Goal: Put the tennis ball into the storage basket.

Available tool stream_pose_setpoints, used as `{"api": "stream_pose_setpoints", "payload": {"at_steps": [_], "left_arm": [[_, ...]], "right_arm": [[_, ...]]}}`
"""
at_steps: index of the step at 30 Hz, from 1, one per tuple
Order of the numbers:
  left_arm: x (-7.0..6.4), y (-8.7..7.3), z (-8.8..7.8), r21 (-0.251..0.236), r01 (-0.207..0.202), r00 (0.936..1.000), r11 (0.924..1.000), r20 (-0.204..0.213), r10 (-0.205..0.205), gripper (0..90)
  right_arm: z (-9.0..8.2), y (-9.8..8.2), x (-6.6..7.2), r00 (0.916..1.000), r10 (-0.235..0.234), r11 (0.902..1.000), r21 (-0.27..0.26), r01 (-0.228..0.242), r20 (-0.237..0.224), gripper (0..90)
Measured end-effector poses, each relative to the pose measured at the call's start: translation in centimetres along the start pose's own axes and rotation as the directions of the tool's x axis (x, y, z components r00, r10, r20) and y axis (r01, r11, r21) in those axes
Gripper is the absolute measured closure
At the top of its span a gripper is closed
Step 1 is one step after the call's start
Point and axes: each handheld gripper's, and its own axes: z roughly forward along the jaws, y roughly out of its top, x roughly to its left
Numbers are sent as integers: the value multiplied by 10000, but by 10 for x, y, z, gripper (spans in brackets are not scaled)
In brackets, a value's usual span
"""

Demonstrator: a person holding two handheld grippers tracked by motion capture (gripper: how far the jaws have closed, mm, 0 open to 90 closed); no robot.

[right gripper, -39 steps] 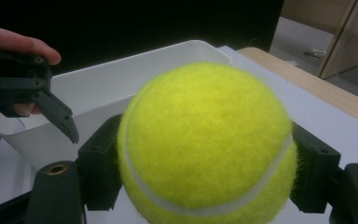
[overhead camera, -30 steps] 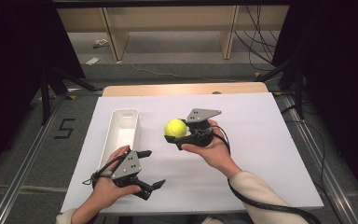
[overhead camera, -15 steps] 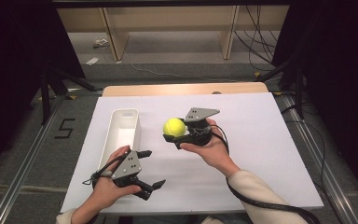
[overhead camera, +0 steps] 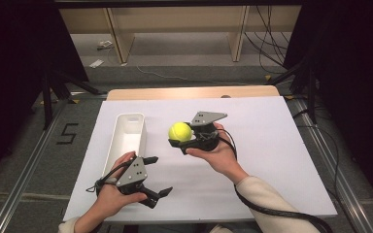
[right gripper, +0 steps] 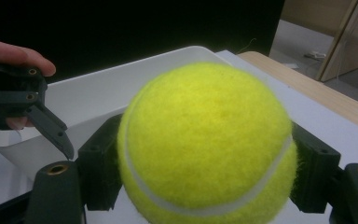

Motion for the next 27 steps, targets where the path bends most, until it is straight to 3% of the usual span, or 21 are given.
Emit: {"api": "stream_pose_setpoints", "payload": {"at_steps": [27], "left_arm": [[-1, 0, 0, -1, 40, 10000, 10000, 61, -40, 0]], "right_arm": [[8, 5, 1, 10000, -15, 10000, -55, 15, 16, 269]]}}
